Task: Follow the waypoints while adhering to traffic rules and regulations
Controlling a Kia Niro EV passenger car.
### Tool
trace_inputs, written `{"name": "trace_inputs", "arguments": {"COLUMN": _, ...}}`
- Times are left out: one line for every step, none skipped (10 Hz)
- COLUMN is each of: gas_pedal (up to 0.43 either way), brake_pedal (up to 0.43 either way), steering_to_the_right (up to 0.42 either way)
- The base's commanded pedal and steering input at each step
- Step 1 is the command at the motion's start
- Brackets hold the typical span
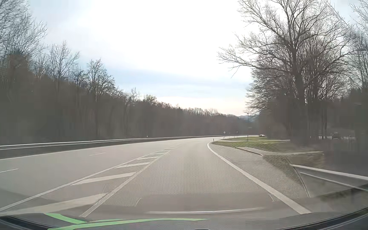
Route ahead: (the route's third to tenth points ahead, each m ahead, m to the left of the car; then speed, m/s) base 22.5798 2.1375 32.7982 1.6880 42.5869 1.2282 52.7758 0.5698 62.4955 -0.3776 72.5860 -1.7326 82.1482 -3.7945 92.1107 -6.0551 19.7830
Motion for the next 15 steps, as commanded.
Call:
{"name": "trace_inputs", "arguments": {"gas_pedal": 0.0, "brake_pedal": 0.0, "steering_to_the_right": 0.014}}
{"name": "trace_inputs", "arguments": {"gas_pedal": 0.0, "brake_pedal": 0.0, "steering_to_the_right": 0.013}}
{"name": "trace_inputs", "arguments": {"gas_pedal": 0.0, "brake_pedal": 0.0, "steering_to_the_right": 0.014}}
{"name": "trace_inputs", "arguments": {"gas_pedal": 0.0, "brake_pedal": 0.0, "steering_to_the_right": 0.014}}
{"name": "trace_inputs", "arguments": {"gas_pedal": 0.0, "brake_pedal": 0.0, "steering_to_the_right": 0.014}}
{"name": "trace_inputs", "arguments": {"gas_pedal": 0.0, "brake_pedal": 0.0, "steering_to_the_right": 0.013}}
{"name": "trace_inputs", "arguments": {"gas_pedal": 0.0, "brake_pedal": 0.0, "steering_to_the_right": 0.014}}
{"name": "trace_inputs", "arguments": {"gas_pedal": 0.0, "brake_pedal": 0.0, "steering_to_the_right": 0.014}}
{"name": "trace_inputs", "arguments": {"gas_pedal": 0.0, "brake_pedal": 0.0, "steering_to_the_right": 0.013}}
{"name": "trace_inputs", "arguments": {"gas_pedal": 0.0, "brake_pedal": 0.0, "steering_to_the_right": 0.013}}
{"name": "trace_inputs", "arguments": {"gas_pedal": 0.0, "brake_pedal": 0.0, "steering_to_the_right": 0.013}}
{"name": "trace_inputs", "arguments": {"gas_pedal": 0.0, "brake_pedal": 0.0, "steering_to_the_right": 0.013}}
{"name": "trace_inputs", "arguments": {"gas_pedal": 0.0, "brake_pedal": 0.0, "steering_to_the_right": 0.013}}
{"name": "trace_inputs", "arguments": {"gas_pedal": 0.0, "brake_pedal": 0.0, "steering_to_the_right": 0.013}}
{"name": "trace_inputs", "arguments": {"gas_pedal": 0.0, "brake_pedal": 0.0, "steering_to_the_right": 0.014}}
